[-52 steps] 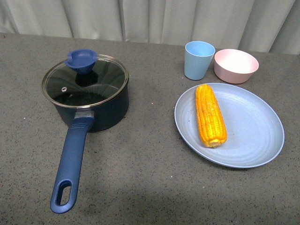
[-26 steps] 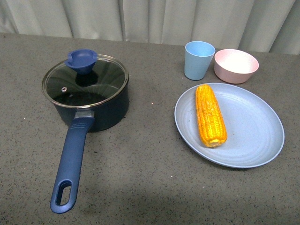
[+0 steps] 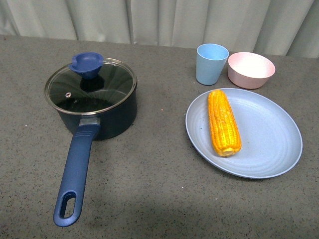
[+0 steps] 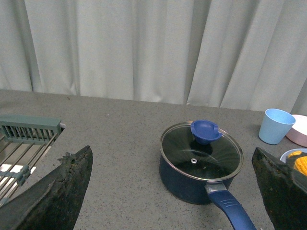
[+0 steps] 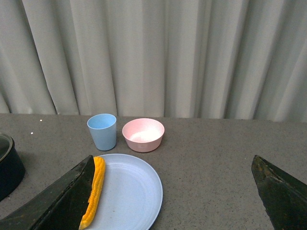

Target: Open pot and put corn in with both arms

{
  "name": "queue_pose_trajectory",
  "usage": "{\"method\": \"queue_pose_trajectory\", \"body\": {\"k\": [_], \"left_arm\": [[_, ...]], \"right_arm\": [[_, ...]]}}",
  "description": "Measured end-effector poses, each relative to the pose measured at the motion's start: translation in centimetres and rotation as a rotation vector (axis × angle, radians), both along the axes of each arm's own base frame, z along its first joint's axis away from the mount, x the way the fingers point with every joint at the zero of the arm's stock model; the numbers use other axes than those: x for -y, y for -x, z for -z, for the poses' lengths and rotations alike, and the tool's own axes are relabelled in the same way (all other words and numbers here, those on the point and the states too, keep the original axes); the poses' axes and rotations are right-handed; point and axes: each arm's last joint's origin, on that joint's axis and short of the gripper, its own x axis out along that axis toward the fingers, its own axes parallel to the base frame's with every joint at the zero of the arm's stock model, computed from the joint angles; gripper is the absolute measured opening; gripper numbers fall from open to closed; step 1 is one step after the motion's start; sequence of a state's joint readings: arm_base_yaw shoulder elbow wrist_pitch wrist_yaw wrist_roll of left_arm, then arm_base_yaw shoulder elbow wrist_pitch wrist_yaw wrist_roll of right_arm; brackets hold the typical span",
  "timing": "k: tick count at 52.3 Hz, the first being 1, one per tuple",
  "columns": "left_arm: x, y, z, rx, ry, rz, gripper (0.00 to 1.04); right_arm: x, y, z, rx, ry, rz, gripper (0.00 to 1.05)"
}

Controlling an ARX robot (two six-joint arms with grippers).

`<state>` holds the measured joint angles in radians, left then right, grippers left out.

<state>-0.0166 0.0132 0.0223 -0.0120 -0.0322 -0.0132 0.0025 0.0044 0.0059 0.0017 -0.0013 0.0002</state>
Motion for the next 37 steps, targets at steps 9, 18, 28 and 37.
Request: {"method": "queue_pose_trajectory", "body": {"k": [9,18,28,37], "left_arm": [[-0.2,-0.8,0.8,-0.127,0.046,-0.213,0.98],[0.6,-3.1,0.2,-0.089,0.097,-0.132,0.98],[2.2,-7.8,-0.7,-0.035,0.164,-0.032,0.98],[4.5,-13.1,0.0,-0.092,0.202,0.032,0.98]], "right_arm": [[0.0,0.0,0.0,0.0,0.0,0.001,0.96],[0.0,0.0,0.0,0.0,0.0,0.001,0.96],[0.0,0.0,0.0,0.0,0.0,0.001,0.96],[0.0,0.0,0.0,0.0,0.0,0.001,0.96]]}}
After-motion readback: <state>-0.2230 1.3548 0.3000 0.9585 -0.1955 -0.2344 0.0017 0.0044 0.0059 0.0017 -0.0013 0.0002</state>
